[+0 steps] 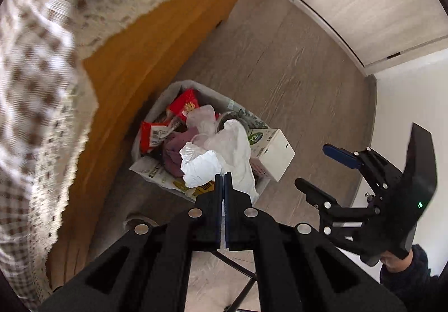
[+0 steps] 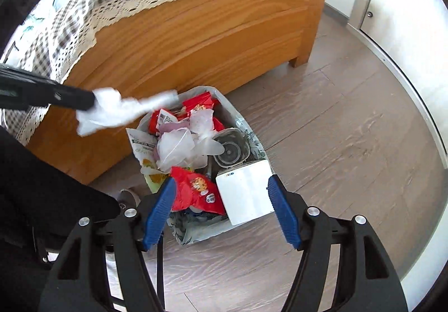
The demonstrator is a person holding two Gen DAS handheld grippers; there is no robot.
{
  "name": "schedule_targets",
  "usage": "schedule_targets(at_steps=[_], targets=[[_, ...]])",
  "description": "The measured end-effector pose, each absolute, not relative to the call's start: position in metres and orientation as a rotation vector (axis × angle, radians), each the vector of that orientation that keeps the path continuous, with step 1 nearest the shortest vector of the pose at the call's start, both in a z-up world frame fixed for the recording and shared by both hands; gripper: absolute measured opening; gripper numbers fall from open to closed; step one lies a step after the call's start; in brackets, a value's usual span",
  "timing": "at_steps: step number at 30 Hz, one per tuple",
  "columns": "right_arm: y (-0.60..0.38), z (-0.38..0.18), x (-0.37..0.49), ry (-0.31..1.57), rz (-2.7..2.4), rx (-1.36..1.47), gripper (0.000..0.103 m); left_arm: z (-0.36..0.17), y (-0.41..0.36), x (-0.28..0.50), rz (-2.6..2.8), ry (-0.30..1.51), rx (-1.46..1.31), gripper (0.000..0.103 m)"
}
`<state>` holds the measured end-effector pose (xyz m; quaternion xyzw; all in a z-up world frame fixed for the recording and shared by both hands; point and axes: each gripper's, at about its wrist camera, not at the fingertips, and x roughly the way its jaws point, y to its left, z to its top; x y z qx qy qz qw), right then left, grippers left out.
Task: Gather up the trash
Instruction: 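Carry the white tissue and blue ring to the bin and open both tools, then move both open tools back over the bed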
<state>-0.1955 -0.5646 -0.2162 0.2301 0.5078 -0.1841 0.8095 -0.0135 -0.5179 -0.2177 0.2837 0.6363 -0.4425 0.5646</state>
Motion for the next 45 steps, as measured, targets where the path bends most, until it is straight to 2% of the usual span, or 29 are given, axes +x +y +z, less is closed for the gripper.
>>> schedule_targets(at_steps=[4,5,6,7,8,9,18,23,28,36,45], targets=[[-0.567,-0.22,-0.2,1.088,-0.4,0.509,0.065,-0.243,-0.53,-0.016,-1.054,1.576,0.652,0.0],[-0.568,-0.224,-0.2,1.09,-0.405,0.514,0.065,-0.249,-0.534,-0.019,-1.059,1.59,0.656,0.005],[-0.569,-0.226,-0.201,1.09,-0.409,0.521,0.065,-0.254,-0.537,-0.02,-1.057,1.593,0.657,0.022],[-0.57,-0.227,-0.203,1.092,-0.411,0.53,0.065,-0.256,-0.538,-0.022,-1.064,1.59,0.653,0.029],[-0.571,-0.228,-0.204,1.094,-0.413,0.539,0.065,-0.256,-0.54,-0.025,-1.072,1.586,0.661,0.041],[-0.572,-0.229,-0.205,1.093,-0.414,0.546,0.065,-0.256,-0.541,-0.028,-1.073,1.581,0.681,0.048],[-0.569,-0.231,-0.201,1.123,-0.408,0.542,0.065,-0.258,-0.538,-0.03,-1.033,1.588,0.72,0.05],[-0.563,-0.23,-0.196,1.158,-0.41,0.53,0.065,-0.242,-0.531,-0.031,-1.036,1.557,0.731,0.05],[-0.558,-0.214,-0.189,1.165,-0.412,0.485,0.065,-0.222,-0.517,-0.025,-1.026,1.569,0.667,0.058],[-0.548,-0.155,-0.147,1.149,-0.437,0.341,0.065,-0.116,-0.467,-0.002,-1.119,1.318,0.524,0.06],[-0.497,-0.05,-0.041,0.961,-0.334,0.151,0.065,-0.016,-0.355,0.098,-0.997,1.11,0.281,0.063]])
